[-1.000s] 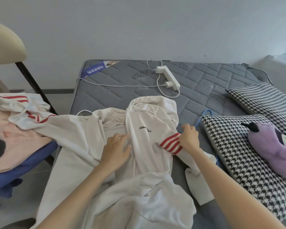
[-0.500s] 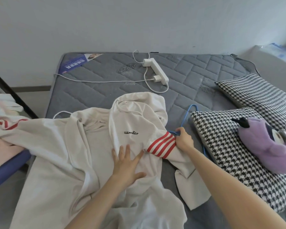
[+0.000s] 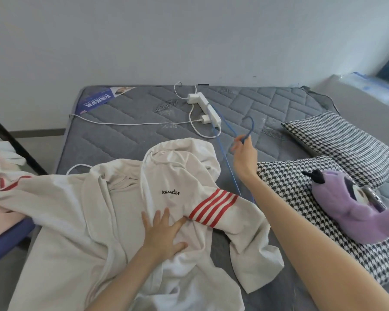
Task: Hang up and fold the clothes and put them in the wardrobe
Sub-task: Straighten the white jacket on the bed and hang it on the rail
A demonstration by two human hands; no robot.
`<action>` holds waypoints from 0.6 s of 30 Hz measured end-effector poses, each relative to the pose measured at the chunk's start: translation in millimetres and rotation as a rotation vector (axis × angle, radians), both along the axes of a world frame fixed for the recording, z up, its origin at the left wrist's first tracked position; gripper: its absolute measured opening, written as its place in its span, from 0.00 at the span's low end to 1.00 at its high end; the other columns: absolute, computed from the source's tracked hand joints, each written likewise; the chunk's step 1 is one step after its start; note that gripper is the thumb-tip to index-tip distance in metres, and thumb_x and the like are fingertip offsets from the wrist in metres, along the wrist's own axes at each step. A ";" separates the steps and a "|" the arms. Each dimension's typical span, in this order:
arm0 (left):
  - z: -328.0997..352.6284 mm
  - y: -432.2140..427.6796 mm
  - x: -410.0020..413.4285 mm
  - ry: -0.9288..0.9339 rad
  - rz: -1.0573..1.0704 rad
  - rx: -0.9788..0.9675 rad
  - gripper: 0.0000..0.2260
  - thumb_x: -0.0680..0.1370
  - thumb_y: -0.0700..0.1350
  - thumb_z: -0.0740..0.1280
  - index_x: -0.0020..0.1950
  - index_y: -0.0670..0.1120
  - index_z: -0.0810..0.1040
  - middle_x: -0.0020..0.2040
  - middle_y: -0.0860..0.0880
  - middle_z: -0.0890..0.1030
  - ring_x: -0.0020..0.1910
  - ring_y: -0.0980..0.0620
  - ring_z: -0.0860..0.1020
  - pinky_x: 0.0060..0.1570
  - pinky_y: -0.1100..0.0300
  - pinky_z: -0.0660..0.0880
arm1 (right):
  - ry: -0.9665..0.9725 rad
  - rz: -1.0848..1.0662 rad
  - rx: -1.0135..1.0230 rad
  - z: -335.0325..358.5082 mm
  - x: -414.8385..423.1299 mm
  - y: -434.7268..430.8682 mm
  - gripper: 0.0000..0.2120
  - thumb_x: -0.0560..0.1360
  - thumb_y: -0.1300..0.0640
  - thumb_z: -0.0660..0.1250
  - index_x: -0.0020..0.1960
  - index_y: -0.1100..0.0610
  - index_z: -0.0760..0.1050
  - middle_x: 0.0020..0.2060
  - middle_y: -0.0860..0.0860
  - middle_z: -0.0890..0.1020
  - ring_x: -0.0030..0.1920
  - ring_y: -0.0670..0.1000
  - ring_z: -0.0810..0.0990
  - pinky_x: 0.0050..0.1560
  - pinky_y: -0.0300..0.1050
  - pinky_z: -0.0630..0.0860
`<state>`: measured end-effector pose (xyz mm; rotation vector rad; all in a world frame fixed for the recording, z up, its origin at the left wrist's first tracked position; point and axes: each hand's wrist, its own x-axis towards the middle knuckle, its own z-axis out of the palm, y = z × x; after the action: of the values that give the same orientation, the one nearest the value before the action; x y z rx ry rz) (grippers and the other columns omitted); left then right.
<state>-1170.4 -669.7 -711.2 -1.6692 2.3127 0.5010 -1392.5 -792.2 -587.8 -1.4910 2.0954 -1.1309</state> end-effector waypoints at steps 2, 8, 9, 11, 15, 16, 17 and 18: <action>5.6 -2.5 5.5 0.075 0.010 -0.027 0.30 0.78 0.64 0.54 0.77 0.64 0.45 0.78 0.45 0.53 0.77 0.45 0.52 0.69 0.34 0.41 | 0.038 0.074 -0.041 19.3 18.6 2.9 0.10 0.83 0.59 0.50 0.58 0.57 0.69 0.40 0.49 0.78 0.38 0.52 0.75 0.40 0.49 0.70; 32.5 -11.1 49.8 0.444 0.170 -0.291 0.22 0.81 0.49 0.60 0.75 0.55 0.63 0.70 0.53 0.70 0.68 0.51 0.69 0.65 0.54 0.64 | 0.216 0.260 -0.124 66.7 74.7 17.8 0.06 0.83 0.56 0.51 0.53 0.56 0.65 0.42 0.53 0.81 0.38 0.57 0.77 0.36 0.49 0.70; 35.2 -12.8 61.2 0.470 0.225 -0.342 0.21 0.80 0.47 0.60 0.74 0.52 0.66 0.68 0.52 0.71 0.66 0.49 0.70 0.63 0.54 0.66 | 0.229 0.298 -0.113 71.9 84.2 20.4 0.08 0.83 0.55 0.51 0.53 0.57 0.66 0.41 0.53 0.81 0.39 0.58 0.77 0.38 0.51 0.72; 38.7 -17.7 84.1 0.487 0.378 -0.404 0.18 0.79 0.44 0.61 0.70 0.48 0.70 0.66 0.49 0.73 0.65 0.45 0.71 0.60 0.51 0.69 | 0.235 0.352 -0.073 78.0 101.7 24.4 0.10 0.83 0.53 0.52 0.52 0.58 0.68 0.41 0.52 0.82 0.39 0.56 0.78 0.40 0.52 0.74; 37.6 -27.8 129.5 0.551 0.861 -0.323 0.17 0.78 0.43 0.62 0.67 0.42 0.71 0.63 0.40 0.73 0.63 0.38 0.70 0.60 0.48 0.67 | 0.282 0.383 0.089 72.8 127.5 27.4 0.11 0.82 0.54 0.53 0.53 0.59 0.70 0.45 0.53 0.82 0.45 0.57 0.79 0.47 0.53 0.76; 35.5 -30.8 139.5 0.566 0.942 -0.278 0.19 0.79 0.44 0.62 0.69 0.41 0.69 0.64 0.38 0.73 0.64 0.37 0.69 0.62 0.49 0.65 | 0.302 0.389 0.128 68.8 131.7 27.4 0.11 0.82 0.54 0.53 0.53 0.59 0.71 0.45 0.53 0.83 0.46 0.58 0.79 0.48 0.53 0.76; 33.1 -33.5 147.3 0.578 0.987 -0.244 0.21 0.79 0.45 0.63 0.70 0.40 0.67 0.65 0.37 0.72 0.66 0.37 0.67 0.64 0.50 0.63 | 0.329 0.392 0.162 64.5 135.4 27.0 0.11 0.82 0.54 0.53 0.53 0.58 0.70 0.46 0.53 0.83 0.46 0.58 0.79 0.48 0.52 0.76; 30.3 -36.5 153.0 0.591 1.006 -0.222 0.23 0.79 0.46 0.64 0.71 0.39 0.66 0.66 0.36 0.71 0.68 0.38 0.66 0.65 0.50 0.62 | 0.361 0.390 0.191 60.7 138.6 26.6 0.11 0.82 0.54 0.52 0.53 0.58 0.70 0.46 0.53 0.83 0.46 0.58 0.79 0.46 0.51 0.75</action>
<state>-1017.5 -706.2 -681.0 -3.0957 1.6629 1.0521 -1253.9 -765.6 -527.2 -2.0053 1.9282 -0.5353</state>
